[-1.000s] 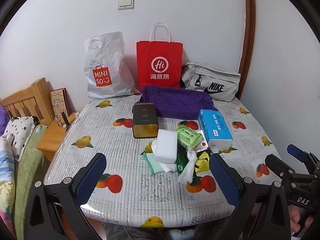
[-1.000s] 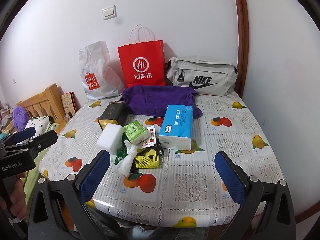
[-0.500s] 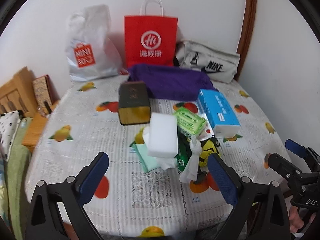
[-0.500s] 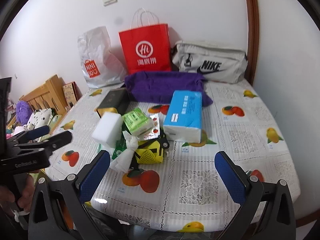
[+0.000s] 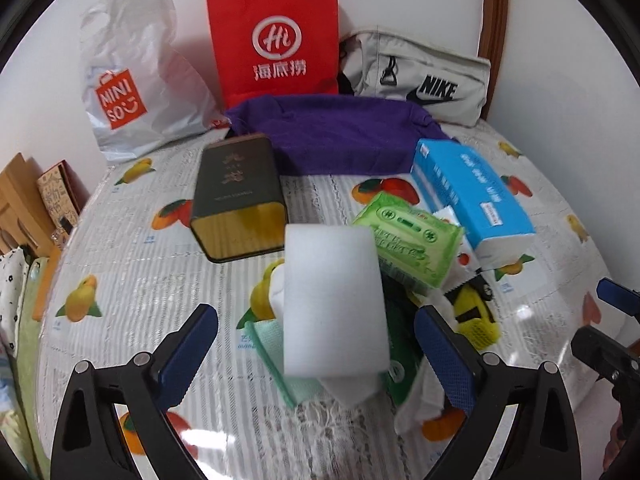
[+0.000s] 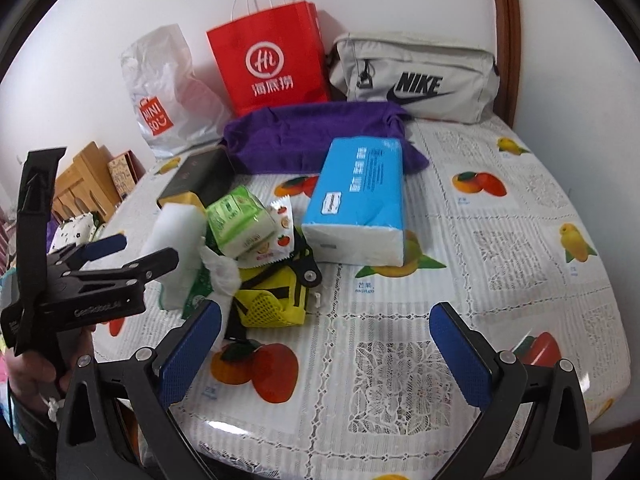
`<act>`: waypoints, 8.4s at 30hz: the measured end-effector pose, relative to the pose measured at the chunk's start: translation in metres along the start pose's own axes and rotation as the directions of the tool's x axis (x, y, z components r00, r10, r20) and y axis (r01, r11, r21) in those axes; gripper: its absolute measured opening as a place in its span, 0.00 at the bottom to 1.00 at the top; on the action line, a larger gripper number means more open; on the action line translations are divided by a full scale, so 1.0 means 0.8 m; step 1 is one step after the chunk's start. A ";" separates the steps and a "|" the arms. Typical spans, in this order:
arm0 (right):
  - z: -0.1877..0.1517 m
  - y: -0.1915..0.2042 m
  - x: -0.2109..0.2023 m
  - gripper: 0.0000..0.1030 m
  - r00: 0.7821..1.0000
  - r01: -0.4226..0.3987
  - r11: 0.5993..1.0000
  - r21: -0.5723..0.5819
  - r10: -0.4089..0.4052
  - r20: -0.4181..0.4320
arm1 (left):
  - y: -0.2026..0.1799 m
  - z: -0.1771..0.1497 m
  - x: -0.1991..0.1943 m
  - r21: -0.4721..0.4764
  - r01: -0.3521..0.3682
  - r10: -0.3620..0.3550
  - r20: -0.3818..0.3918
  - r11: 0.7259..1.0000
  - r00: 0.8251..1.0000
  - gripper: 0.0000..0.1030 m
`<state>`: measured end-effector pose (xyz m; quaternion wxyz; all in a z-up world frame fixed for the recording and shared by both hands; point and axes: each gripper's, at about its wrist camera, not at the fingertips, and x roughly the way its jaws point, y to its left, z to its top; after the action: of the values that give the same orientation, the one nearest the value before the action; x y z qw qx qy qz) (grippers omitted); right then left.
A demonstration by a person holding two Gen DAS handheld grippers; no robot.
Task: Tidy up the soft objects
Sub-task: 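Grasp the white sponge with the left tool while the right tool grasps the green tissue pack, then carry the sponge and green pack in both tools over the purple towel, then open both tools to drop the sponge and green pack onto the towel, then grasp the white cloth glove with the left tool while the right tool grasps white crumpled tissue, then carry the glove and tissue in both tools over the purple towel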
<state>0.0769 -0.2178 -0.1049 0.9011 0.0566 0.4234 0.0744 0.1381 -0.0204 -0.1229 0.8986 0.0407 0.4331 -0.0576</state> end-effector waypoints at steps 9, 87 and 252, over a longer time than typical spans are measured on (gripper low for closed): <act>0.003 0.010 0.033 0.99 0.998 -0.038 0.999 -0.022 0.037 -0.046 | 0.015 0.003 0.002 -0.008 0.048 -0.048 0.019 0.999 0.999 0.47; -0.009 -0.034 0.061 0.57 0.997 -0.014 0.995 -0.094 0.007 -0.076 | 0.115 -0.017 0.011 -0.212 -0.030 0.004 -0.122 0.977 0.993 0.48; 0.019 0.086 0.069 0.22 0.987 -0.128 0.973 -0.194 0.106 -0.121 | 0.096 -0.035 0.058 -0.105 0.024 -0.038 -0.138 0.994 0.990 0.18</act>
<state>0.1172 -0.1409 -0.1255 0.8716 -0.0140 0.4585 0.1728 0.1557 0.0557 -0.1747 0.8659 -0.0085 0.4980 -0.0462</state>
